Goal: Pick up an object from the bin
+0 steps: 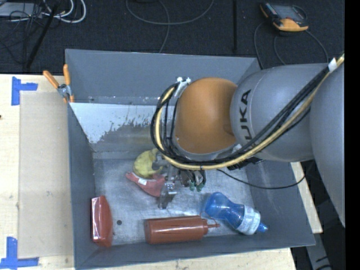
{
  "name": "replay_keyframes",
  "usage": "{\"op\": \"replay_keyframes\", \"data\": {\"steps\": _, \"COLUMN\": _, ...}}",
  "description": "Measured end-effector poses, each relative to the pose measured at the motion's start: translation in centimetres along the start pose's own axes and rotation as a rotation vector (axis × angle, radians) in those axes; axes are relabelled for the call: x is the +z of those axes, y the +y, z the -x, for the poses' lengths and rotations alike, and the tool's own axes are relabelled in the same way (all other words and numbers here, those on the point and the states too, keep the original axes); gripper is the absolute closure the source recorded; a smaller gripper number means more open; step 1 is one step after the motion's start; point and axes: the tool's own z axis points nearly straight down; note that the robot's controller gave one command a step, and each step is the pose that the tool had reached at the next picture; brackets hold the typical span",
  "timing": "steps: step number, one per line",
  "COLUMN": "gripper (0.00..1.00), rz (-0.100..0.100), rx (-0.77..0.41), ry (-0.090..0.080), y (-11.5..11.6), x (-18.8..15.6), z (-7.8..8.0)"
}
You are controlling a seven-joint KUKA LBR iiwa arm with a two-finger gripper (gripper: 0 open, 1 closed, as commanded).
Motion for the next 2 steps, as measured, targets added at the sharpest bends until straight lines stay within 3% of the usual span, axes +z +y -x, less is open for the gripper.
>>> {"op": "replay_keyframes", "data": {"steps": 1, "gripper": 0.0, "rz": 0.001, "rx": 0.056, "ry": -0.006, "y": -2.2, "x": 6.5, "z": 2.1}}
{"op": "replay_keyframes", "data": {"steps": 2, "gripper": 0.0, "rz": -0.001, "rx": 0.038, "ry": -0.005, "y": -2.6, "x": 7.8, "z": 2.9}}
